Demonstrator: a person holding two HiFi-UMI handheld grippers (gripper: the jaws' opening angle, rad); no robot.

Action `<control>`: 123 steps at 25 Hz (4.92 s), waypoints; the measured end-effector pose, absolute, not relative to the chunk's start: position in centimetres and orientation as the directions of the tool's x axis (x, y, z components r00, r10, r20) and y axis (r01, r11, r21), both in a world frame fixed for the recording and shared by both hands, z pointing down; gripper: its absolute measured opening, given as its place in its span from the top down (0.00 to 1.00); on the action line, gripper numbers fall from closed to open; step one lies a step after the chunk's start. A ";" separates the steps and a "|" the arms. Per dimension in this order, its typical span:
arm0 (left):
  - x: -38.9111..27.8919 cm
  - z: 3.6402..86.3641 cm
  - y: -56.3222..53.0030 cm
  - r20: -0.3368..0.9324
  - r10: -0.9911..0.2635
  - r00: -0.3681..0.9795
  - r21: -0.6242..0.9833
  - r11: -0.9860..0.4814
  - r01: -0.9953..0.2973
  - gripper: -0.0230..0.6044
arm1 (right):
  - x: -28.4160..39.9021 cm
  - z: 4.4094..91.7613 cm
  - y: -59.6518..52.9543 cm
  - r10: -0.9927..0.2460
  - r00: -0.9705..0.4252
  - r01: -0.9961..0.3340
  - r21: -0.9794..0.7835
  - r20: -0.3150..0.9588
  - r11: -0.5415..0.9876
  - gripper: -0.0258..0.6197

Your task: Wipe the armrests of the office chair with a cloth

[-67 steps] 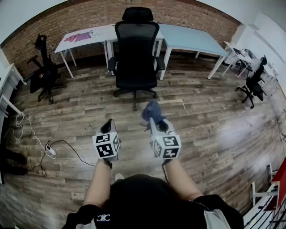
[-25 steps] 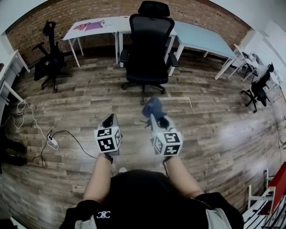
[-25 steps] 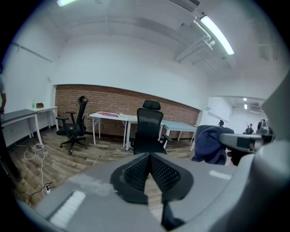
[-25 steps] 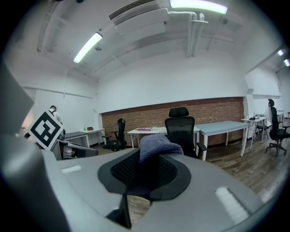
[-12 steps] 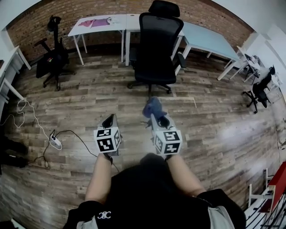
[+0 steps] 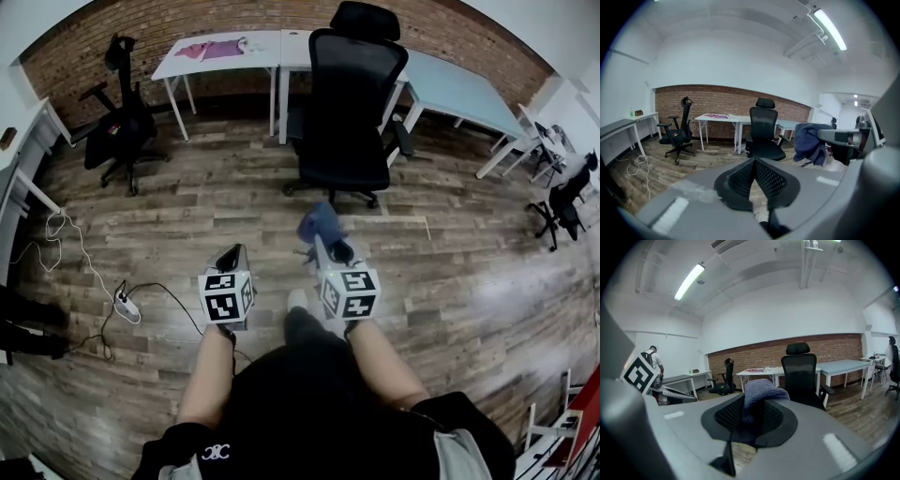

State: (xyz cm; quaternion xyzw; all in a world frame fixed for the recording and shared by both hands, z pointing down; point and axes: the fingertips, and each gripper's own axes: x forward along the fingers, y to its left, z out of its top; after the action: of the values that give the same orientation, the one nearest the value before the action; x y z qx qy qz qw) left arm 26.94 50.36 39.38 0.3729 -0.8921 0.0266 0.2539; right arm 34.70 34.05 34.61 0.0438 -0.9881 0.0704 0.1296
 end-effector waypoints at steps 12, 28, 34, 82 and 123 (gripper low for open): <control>11.6 36.0 38.5 0.455 -0.636 -0.623 0.038 0.713 -0.700 0.95 | 18.9 32.7 22.3 -0.056 -0.971 -0.094 -0.155 0.234 0.983 0.83; -1.9 37.9 32.3 0.483 -0.589 -0.648 0.040 0.754 -0.656 0.95 | 5.2 36.2 17.1 0.030 -0.936 -0.021 -0.140 0.349 0.990 0.83; -8.0 40.0 29.7 0.480 -0.628 -0.612 0.060 0.720 -0.692 0.95 | -0.1 38.8 16.3 0.015 -0.918 -0.034 -0.116 0.396 0.993 0.83; -34.3 54.1 22.3 0.752 -0.645 -0.139 0.274 0.497 -0.824 0.95 | -15.4 68.1 13.2 0.009 -0.308 -0.369 -0.129 0.951 0.921 0.83; -31.2 53.4 21.2 0.805 -0.494 -0.330 0.160 0.715 -0.681 0.95 | -33.7 66.5 4.6 0.215 -0.460 0.030 -0.227 0.861 0.973 0.83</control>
State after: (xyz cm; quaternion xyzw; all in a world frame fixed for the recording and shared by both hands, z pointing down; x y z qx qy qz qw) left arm -31.24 21.16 53.36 0.3630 -0.8088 0.1037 0.4509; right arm -33.72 4.63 66.49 -0.0721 -0.8496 0.0902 0.5147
